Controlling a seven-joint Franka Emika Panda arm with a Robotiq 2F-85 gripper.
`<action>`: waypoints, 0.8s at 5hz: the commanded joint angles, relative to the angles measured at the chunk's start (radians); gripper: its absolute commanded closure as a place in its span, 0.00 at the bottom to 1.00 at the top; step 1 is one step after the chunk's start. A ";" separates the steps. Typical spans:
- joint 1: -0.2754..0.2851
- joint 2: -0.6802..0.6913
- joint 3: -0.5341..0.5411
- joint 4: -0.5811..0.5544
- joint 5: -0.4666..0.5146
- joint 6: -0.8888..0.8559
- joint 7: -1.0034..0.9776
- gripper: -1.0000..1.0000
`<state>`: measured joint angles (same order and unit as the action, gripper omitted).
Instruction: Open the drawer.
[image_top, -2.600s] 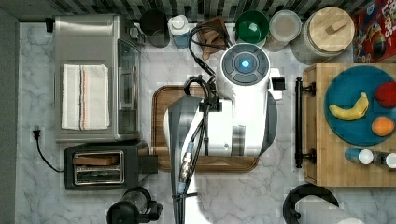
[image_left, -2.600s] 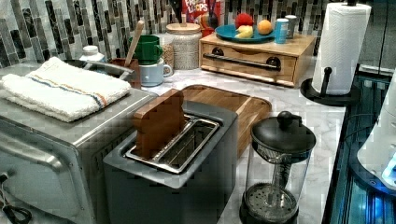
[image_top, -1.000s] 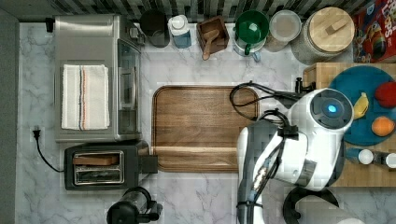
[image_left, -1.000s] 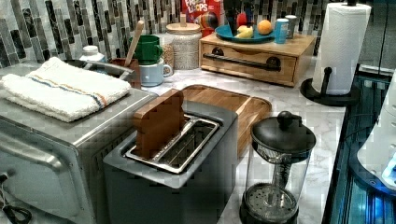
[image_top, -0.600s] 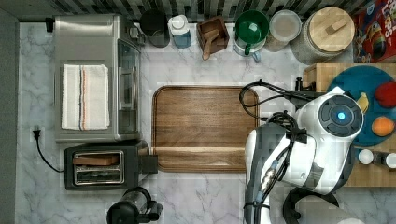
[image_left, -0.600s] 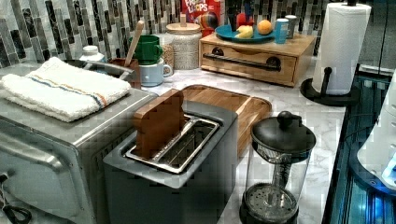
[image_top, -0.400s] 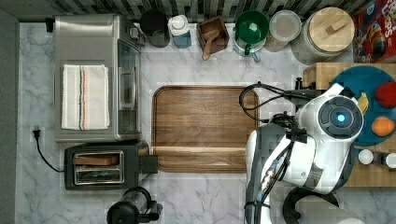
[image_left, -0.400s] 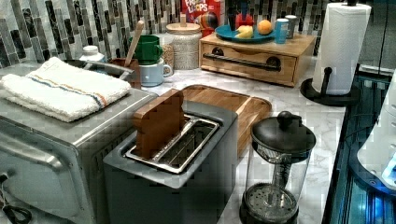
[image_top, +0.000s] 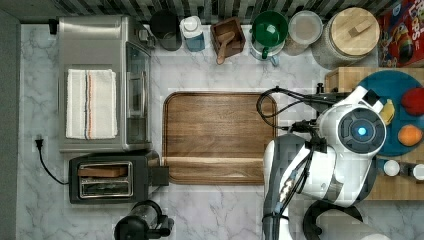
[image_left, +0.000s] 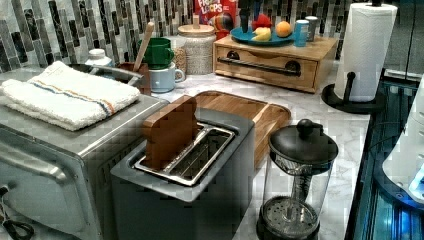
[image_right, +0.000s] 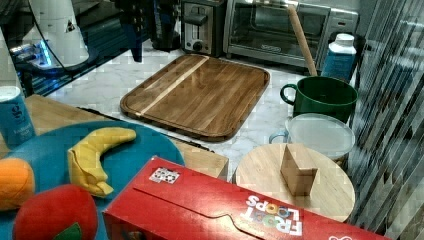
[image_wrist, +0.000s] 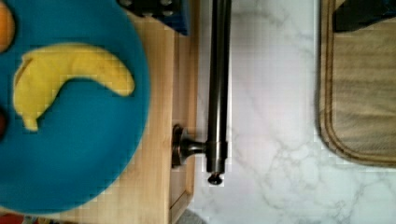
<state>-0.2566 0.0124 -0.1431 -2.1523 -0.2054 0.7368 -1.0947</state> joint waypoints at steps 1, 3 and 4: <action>-0.028 0.050 -0.030 -0.157 -0.014 0.146 -0.077 0.00; -0.043 0.099 -0.027 -0.217 -0.052 0.296 -0.020 0.00; -0.063 0.116 -0.031 -0.231 -0.069 0.344 -0.040 0.00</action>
<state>-0.3149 0.1395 -0.1599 -2.3594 -0.2283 1.0322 -1.0957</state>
